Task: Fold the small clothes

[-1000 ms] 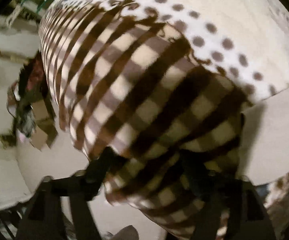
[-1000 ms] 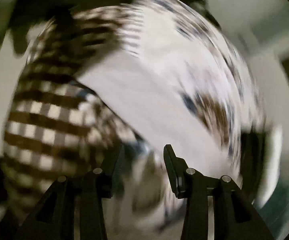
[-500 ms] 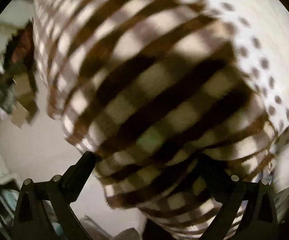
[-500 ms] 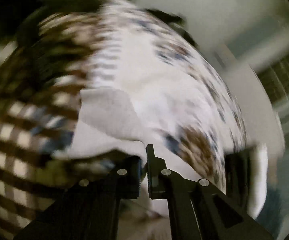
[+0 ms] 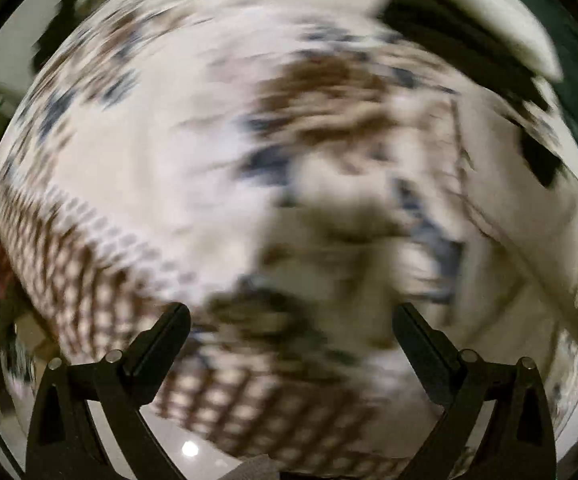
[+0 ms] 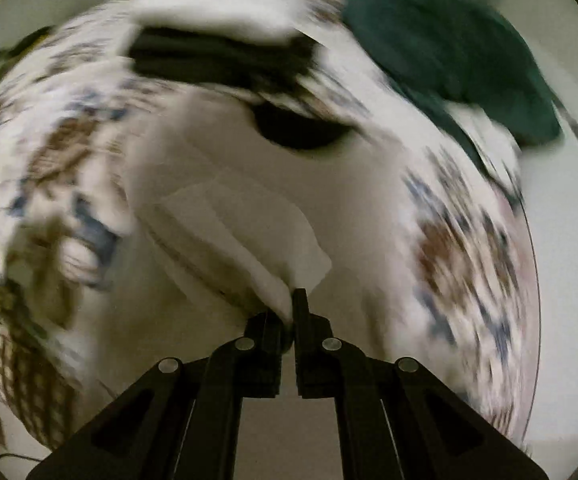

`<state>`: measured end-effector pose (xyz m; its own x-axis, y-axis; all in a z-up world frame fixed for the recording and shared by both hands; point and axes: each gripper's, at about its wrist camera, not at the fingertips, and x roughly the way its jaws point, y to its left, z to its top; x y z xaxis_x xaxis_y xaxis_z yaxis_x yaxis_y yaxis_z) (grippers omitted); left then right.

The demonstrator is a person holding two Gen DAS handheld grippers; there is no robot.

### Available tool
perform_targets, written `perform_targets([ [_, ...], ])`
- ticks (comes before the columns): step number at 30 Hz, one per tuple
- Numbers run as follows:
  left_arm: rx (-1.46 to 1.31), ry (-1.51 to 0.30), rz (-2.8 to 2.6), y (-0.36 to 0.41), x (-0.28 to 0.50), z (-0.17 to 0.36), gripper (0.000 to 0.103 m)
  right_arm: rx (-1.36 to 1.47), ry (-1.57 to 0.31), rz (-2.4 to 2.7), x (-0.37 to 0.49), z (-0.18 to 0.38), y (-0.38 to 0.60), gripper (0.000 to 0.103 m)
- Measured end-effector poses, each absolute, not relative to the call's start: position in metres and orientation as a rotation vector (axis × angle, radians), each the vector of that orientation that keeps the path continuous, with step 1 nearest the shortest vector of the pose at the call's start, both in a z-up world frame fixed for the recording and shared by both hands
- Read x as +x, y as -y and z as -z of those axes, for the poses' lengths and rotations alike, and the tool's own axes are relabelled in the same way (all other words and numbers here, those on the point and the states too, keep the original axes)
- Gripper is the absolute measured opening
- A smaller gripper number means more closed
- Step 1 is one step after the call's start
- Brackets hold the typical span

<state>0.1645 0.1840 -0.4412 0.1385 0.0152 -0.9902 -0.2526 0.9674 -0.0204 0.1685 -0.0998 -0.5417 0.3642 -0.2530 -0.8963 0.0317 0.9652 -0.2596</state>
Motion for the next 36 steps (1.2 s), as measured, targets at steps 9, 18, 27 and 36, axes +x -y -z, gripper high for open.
perform_targets([
  [9,0.013,-1.452,-0.03,-0.011,0.218,0.45,0.103,0.065,-1.475,0.255,0.089,0.599,0.225,0.005],
  [18,0.135,-1.475,-0.029,0.025,0.236,0.481,0.103,0.679,-1.544,-0.009,0.061,0.605,0.315,0.029],
  [27,0.152,-1.409,0.015,0.061,0.301,0.461,0.103,0.84,-1.333,-0.012,0.075,0.566,0.346,0.029],
  [36,0.339,-1.298,-0.102,0.102,0.412,0.501,0.103,0.601,-1.459,0.099,0.131,0.61,0.318,0.029],
])
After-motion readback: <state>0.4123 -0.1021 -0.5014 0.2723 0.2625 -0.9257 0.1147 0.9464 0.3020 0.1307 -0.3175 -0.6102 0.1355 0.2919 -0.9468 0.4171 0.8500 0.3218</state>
